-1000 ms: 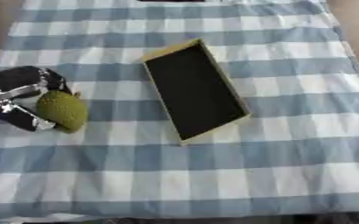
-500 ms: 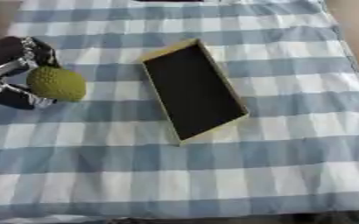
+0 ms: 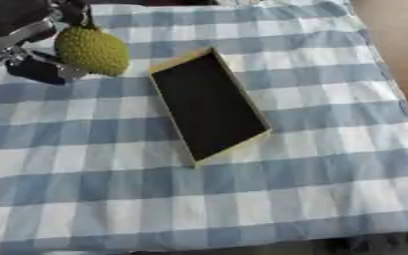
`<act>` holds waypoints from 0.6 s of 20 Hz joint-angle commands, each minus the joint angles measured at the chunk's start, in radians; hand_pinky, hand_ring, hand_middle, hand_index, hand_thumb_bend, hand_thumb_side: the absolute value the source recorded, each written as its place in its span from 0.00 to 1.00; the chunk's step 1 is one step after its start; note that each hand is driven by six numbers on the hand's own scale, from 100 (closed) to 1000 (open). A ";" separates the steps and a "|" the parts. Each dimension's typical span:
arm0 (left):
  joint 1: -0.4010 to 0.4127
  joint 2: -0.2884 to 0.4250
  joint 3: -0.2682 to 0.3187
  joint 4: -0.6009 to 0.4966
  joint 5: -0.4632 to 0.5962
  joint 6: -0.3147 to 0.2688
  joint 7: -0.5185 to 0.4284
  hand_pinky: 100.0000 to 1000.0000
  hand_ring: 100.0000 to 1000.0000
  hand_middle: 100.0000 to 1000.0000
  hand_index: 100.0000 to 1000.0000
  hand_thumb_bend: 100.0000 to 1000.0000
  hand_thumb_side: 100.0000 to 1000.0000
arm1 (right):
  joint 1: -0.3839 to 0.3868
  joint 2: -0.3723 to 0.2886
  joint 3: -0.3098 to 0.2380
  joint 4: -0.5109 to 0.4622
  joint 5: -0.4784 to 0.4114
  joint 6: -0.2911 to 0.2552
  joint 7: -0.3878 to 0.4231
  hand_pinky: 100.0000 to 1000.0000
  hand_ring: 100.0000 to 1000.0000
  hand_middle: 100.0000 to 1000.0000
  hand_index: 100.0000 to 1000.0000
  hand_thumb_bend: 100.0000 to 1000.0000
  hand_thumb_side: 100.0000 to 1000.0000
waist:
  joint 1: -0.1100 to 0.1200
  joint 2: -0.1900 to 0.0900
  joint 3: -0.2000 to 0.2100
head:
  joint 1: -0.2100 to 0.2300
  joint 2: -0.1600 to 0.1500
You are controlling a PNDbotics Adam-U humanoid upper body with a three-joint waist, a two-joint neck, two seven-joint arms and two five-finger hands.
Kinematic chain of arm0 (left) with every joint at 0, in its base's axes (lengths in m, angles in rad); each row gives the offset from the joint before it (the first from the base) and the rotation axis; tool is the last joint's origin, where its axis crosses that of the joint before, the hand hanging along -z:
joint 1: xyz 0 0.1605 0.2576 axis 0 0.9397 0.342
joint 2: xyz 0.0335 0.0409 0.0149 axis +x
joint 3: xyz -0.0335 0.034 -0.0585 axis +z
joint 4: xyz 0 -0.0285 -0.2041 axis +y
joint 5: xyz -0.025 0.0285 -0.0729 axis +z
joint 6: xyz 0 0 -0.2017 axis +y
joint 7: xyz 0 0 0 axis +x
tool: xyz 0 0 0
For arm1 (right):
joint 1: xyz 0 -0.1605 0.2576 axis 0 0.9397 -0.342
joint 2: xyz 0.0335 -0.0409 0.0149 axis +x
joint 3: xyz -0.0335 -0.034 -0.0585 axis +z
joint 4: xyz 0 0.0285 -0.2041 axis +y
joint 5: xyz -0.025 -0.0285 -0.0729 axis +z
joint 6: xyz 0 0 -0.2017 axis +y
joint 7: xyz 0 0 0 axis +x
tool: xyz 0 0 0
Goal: Pick up objects on the table and place them in the box.
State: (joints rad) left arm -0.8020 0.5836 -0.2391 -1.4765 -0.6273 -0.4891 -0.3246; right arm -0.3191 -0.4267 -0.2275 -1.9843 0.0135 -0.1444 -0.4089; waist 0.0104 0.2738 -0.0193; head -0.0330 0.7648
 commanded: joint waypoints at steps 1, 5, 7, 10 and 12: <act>-0.041 -0.054 0.000 0.035 -0.035 -0.026 -0.023 0.52 0.42 0.39 0.51 0.12 0.00 | -0.009 -0.032 -0.003 -0.016 -0.007 -0.002 0.003 0.77 0.63 0.58 0.64 0.01 0.54 | -0.001 -0.023 -0.002 | -0.009 0.005; -0.069 -0.107 -0.006 0.073 -0.056 -0.045 -0.040 0.52 0.42 0.40 0.51 0.12 0.00 | -0.012 -0.028 -0.002 -0.016 -0.008 -0.002 0.003 0.77 0.63 0.58 0.64 0.01 0.54 | 0.001 -0.023 -0.007 | -0.010 0.005; -0.083 -0.136 -0.008 0.091 -0.062 -0.050 -0.044 0.52 0.42 0.39 0.51 0.11 0.00 | -0.015 -0.026 0.000 -0.016 -0.010 -0.002 0.006 0.77 0.63 0.58 0.64 0.01 0.54 | 0.000 -0.023 -0.011 | -0.005 0.005; -0.098 -0.173 -0.015 0.121 -0.073 -0.058 -0.054 0.52 0.42 0.40 0.51 0.11 0.00 | -0.018 -0.025 0.000 -0.016 -0.012 -0.003 0.007 0.77 0.63 0.58 0.64 0.01 0.54 | 0.000 -0.023 -0.017 | 0.006 0.005; -0.105 -0.197 -0.022 0.145 -0.082 -0.062 -0.065 0.52 0.42 0.40 0.52 0.12 0.00 | -0.021 -0.024 0.001 -0.016 -0.014 -0.003 0.008 0.77 0.63 0.58 0.64 0.02 0.54 | -0.001 -0.023 -0.021 | 0.011 0.005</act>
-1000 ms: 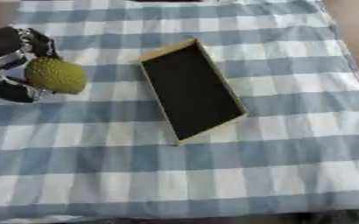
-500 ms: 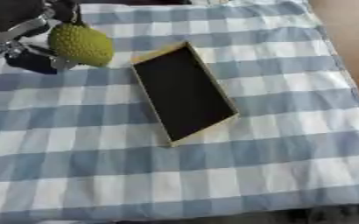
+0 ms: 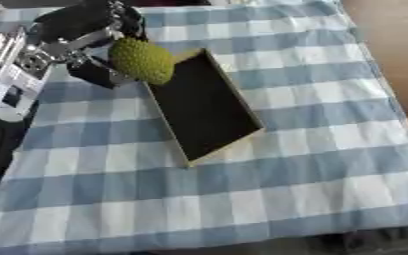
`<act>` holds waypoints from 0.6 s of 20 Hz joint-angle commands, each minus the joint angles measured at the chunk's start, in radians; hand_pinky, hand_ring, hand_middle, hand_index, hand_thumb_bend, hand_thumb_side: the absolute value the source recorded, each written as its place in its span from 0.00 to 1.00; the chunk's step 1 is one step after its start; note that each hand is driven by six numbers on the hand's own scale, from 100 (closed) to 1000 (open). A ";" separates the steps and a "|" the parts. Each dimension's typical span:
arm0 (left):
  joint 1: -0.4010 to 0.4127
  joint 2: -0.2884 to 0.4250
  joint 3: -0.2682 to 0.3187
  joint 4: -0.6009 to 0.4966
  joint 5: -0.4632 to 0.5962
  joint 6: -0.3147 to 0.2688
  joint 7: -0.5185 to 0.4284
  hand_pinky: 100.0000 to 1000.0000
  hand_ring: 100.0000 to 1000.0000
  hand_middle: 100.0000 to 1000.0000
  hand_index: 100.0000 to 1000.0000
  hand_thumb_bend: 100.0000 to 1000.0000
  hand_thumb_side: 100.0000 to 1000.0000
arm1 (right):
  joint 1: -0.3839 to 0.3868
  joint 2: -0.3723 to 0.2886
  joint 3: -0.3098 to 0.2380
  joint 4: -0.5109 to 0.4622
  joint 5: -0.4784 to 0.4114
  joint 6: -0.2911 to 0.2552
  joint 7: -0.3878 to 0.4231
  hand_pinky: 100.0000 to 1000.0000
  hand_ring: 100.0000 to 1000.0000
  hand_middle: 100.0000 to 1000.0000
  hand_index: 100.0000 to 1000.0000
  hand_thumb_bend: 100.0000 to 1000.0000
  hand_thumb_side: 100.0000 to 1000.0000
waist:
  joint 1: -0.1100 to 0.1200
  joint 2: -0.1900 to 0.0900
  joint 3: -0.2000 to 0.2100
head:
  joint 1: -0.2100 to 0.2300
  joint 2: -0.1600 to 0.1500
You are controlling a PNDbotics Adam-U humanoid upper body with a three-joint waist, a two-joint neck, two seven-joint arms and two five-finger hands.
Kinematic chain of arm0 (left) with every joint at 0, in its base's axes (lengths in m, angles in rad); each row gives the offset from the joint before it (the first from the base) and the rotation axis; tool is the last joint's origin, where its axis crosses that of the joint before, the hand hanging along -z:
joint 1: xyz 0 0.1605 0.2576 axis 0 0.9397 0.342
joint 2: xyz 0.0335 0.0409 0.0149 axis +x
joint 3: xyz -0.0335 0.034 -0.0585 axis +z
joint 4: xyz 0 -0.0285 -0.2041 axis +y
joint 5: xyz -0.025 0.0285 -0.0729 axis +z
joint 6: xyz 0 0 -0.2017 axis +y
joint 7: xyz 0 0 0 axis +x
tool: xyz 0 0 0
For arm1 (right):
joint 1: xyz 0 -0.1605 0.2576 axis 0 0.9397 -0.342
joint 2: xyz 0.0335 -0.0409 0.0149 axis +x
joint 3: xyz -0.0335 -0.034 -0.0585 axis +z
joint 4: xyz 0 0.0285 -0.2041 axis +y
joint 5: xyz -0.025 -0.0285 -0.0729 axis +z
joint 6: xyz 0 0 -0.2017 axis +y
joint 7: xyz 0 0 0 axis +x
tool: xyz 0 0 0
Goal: Pick up objects on the table and place them in the box.
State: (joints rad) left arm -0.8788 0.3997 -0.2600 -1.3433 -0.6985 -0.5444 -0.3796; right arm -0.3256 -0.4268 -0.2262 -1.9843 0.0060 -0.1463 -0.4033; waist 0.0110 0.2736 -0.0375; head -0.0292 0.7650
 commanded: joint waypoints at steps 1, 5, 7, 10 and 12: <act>-0.031 -0.025 -0.001 0.025 -0.017 -0.008 -0.014 0.52 0.42 0.40 0.52 0.11 0.00 | -0.016 -0.022 0.000 -0.016 -0.007 -0.001 0.004 0.77 0.63 0.58 0.64 0.02 0.54 | -0.002 -0.023 -0.004 | 0.009 0.005; -0.036 -0.068 0.022 0.069 -0.062 0.000 -0.007 0.53 0.42 0.40 0.53 0.12 0.00 | -0.022 -0.018 0.001 -0.016 -0.011 -0.001 0.005 0.78 0.63 0.58 0.65 0.02 0.54 | -0.004 -0.022 -0.006 | 0.015 0.005; -0.040 -0.089 0.037 0.089 -0.098 0.005 0.013 0.53 0.42 0.40 0.53 0.11 0.00 | -0.023 -0.017 -0.001 -0.016 -0.012 -0.001 0.004 0.78 0.63 0.58 0.65 0.02 0.54 | -0.005 -0.021 -0.006 | 0.018 0.002; -0.047 -0.122 0.054 0.122 -0.141 0.011 0.041 0.53 0.43 0.41 0.54 0.11 0.00 | -0.026 -0.013 0.001 -0.016 -0.015 -0.001 0.006 0.78 0.63 0.58 0.65 0.02 0.54 | -0.006 -0.018 -0.008 | 0.022 -0.010; -0.049 -0.139 0.058 0.145 -0.164 0.013 0.048 0.54 0.43 0.42 0.55 0.11 0.00 | -0.029 -0.011 0.001 -0.016 -0.016 -0.001 0.007 0.78 0.63 0.58 0.64 0.02 0.54 | -0.007 -0.017 -0.009 | 0.023 -0.015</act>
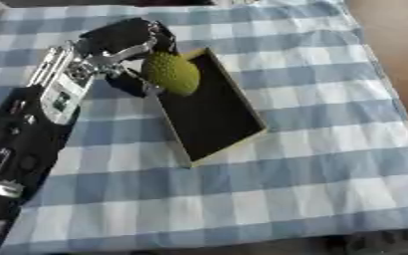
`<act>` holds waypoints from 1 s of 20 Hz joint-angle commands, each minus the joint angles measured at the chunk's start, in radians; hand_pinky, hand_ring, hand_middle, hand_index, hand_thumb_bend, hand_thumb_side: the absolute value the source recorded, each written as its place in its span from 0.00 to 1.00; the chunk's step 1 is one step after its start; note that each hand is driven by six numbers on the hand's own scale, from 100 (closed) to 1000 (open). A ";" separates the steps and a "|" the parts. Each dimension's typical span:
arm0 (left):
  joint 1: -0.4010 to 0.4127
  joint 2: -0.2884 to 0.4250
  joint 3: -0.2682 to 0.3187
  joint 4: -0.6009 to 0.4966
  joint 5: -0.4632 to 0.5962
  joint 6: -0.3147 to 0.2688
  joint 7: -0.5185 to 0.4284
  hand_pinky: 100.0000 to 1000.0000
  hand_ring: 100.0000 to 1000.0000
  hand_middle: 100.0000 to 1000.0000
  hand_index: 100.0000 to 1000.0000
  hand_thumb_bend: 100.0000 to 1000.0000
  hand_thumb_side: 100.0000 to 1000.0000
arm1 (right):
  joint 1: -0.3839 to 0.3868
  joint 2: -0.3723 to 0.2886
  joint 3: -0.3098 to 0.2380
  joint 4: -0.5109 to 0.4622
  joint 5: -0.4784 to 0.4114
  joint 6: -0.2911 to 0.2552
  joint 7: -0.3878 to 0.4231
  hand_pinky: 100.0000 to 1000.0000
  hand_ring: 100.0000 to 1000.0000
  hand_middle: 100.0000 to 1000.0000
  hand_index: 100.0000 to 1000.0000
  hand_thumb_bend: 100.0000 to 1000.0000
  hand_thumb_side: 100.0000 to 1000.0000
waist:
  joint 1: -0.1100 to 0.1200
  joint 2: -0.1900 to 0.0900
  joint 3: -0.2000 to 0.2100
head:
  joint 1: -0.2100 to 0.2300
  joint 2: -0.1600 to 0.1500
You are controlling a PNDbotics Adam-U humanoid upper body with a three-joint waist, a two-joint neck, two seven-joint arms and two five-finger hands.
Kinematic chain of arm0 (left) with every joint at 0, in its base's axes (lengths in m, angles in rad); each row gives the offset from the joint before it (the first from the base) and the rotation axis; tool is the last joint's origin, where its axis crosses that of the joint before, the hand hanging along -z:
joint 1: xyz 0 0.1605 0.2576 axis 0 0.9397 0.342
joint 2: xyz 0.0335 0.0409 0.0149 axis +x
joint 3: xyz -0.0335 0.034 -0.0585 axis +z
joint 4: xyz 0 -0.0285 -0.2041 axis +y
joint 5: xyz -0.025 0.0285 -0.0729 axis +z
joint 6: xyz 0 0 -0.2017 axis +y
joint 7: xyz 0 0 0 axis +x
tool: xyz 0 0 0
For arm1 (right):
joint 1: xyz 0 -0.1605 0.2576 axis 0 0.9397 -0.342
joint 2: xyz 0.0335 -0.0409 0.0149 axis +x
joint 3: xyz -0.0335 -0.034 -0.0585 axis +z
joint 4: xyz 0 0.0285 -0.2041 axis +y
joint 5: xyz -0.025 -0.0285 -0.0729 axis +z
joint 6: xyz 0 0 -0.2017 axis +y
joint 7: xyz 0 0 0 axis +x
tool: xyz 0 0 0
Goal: Pick up objects on the table and place them in the box.
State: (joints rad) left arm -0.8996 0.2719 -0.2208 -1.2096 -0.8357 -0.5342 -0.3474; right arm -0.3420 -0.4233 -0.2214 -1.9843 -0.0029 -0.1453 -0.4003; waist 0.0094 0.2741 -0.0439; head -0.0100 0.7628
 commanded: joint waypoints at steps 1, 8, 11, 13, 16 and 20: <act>-0.028 -0.019 0.021 0.022 -0.037 0.005 0.018 0.54 0.44 0.43 0.56 0.12 0.00 | -0.013 -0.015 -0.004 -0.016 -0.007 -0.003 0.004 0.78 0.63 0.58 0.64 0.02 0.54 | -0.005 -0.016 -0.004 | 0.004 -0.014; -0.020 -0.042 0.030 0.058 -0.115 -0.006 0.010 0.74 0.72 0.73 0.84 0.27 0.01 | -0.012 -0.011 -0.008 -0.016 -0.007 -0.004 0.001 0.78 0.63 0.58 0.65 0.02 0.54 | -0.006 -0.012 -0.022 | 0.003 -0.010; -0.014 -0.041 0.035 0.056 -0.137 -0.025 0.002 0.81 0.79 0.81 0.92 0.34 0.10 | -0.011 -0.010 -0.008 -0.016 -0.007 -0.003 0.000 0.78 0.63 0.58 0.65 0.02 0.54 | -0.005 -0.012 -0.021 | 0.000 -0.007; -0.010 -0.039 0.041 0.050 -0.143 -0.027 0.005 0.81 0.80 0.83 0.95 0.35 0.17 | -0.012 -0.011 -0.008 -0.016 -0.006 -0.003 0.000 0.78 0.63 0.58 0.65 0.02 0.54 | -0.004 -0.014 -0.019 | 0.000 -0.005; 0.008 -0.027 0.061 0.023 -0.104 -0.010 0.046 0.78 0.76 0.82 0.96 0.27 0.17 | -0.010 -0.013 -0.009 -0.016 -0.005 -0.003 0.000 0.78 0.63 0.58 0.65 0.02 0.54 | -0.001 -0.017 -0.015 | -0.006 -0.001; 0.049 0.006 0.087 -0.063 0.027 0.047 0.150 0.76 0.72 0.80 0.94 0.21 0.13 | -0.005 -0.013 -0.012 -0.016 -0.003 0.001 -0.004 0.78 0.63 0.58 0.65 0.02 0.54 | 0.003 -0.020 -0.008 | -0.016 0.003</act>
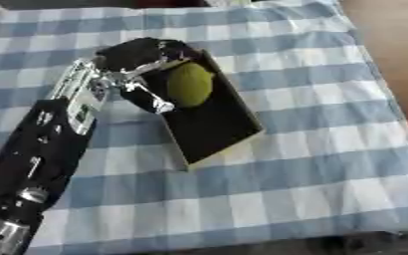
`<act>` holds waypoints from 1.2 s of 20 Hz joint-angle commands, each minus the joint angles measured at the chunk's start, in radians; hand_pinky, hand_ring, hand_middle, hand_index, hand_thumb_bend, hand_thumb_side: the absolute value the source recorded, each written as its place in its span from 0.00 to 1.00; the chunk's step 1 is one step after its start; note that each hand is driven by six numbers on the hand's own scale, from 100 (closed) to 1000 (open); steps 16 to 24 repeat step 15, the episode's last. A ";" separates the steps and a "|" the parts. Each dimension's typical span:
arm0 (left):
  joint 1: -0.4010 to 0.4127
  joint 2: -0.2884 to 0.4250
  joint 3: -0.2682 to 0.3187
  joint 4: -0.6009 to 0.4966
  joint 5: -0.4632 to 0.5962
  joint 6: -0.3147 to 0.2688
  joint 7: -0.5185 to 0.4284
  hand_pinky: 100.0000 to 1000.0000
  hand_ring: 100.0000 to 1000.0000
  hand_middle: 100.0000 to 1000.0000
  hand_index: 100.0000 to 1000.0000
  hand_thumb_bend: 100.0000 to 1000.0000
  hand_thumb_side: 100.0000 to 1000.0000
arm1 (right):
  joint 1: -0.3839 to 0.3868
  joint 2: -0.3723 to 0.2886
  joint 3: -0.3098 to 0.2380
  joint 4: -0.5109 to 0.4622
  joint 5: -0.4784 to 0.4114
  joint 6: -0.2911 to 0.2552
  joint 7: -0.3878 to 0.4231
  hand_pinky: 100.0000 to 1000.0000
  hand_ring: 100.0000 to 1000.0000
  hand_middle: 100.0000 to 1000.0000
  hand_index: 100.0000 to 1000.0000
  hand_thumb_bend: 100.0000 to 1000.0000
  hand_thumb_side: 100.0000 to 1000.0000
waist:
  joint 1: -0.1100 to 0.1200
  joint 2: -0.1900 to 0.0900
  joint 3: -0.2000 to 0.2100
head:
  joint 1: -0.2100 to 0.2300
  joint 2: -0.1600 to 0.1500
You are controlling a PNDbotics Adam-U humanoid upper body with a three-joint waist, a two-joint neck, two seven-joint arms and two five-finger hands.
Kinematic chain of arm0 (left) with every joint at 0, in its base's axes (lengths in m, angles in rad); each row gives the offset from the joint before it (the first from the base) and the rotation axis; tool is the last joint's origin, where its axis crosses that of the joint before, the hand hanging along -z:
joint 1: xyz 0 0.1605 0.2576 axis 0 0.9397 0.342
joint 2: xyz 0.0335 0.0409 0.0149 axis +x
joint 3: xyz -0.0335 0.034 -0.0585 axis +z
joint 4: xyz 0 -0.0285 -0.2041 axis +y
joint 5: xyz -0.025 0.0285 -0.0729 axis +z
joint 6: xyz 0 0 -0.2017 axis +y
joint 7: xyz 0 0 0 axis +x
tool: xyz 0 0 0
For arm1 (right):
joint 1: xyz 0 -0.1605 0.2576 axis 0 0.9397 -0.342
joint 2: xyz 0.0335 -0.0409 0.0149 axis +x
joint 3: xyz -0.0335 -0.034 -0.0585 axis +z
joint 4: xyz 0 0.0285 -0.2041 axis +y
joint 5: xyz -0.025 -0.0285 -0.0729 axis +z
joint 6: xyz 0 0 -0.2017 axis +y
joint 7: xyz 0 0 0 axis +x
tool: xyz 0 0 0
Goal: Pick up objects on the table and place them in the box.
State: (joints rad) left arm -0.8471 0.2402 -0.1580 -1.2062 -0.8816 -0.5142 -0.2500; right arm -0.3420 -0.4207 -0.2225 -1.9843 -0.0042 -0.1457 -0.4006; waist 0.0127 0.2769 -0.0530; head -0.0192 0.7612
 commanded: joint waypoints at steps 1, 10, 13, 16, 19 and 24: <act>0.006 0.048 0.030 -0.093 0.112 0.041 0.069 0.75 0.72 0.79 0.94 0.20 0.12 | -0.005 -0.015 -0.012 -0.016 -0.001 0.002 -0.004 0.78 0.63 0.58 0.65 0.02 0.54 | 0.000 -0.023 0.002 | -0.007 0.004; 0.189 0.303 0.273 -0.481 0.598 0.259 0.322 0.70 0.67 0.75 0.85 0.13 0.17 | -0.011 -0.034 -0.024 -0.016 0.008 -0.011 -0.021 0.78 0.63 0.58 0.65 0.02 0.53 | 0.000 -0.021 0.026 | -0.047 -0.001; 0.271 0.358 0.359 -0.573 0.717 0.297 0.444 0.70 0.68 0.75 0.85 0.17 0.20 | -0.015 -0.038 -0.025 -0.016 0.009 -0.017 -0.024 0.77 0.63 0.58 0.65 0.03 0.53 | -0.005 -0.017 0.030 | -0.046 -0.006; 0.327 0.386 0.407 -0.624 0.792 0.294 0.529 0.71 0.69 0.75 0.85 0.18 0.23 | -0.017 -0.041 -0.026 -0.016 0.010 -0.021 -0.026 0.77 0.63 0.58 0.65 0.03 0.53 | -0.008 -0.014 0.033 | -0.045 -0.010; 0.327 0.386 0.407 -0.624 0.792 0.294 0.529 0.71 0.69 0.75 0.85 0.18 0.23 | -0.017 -0.041 -0.026 -0.016 0.010 -0.021 -0.026 0.77 0.63 0.58 0.65 0.03 0.53 | -0.008 -0.014 0.033 | -0.045 -0.010; 0.327 0.386 0.407 -0.624 0.792 0.294 0.529 0.71 0.69 0.75 0.85 0.18 0.23 | -0.017 -0.041 -0.026 -0.016 0.010 -0.021 -0.026 0.77 0.63 0.58 0.65 0.03 0.53 | -0.008 -0.014 0.033 | -0.045 -0.010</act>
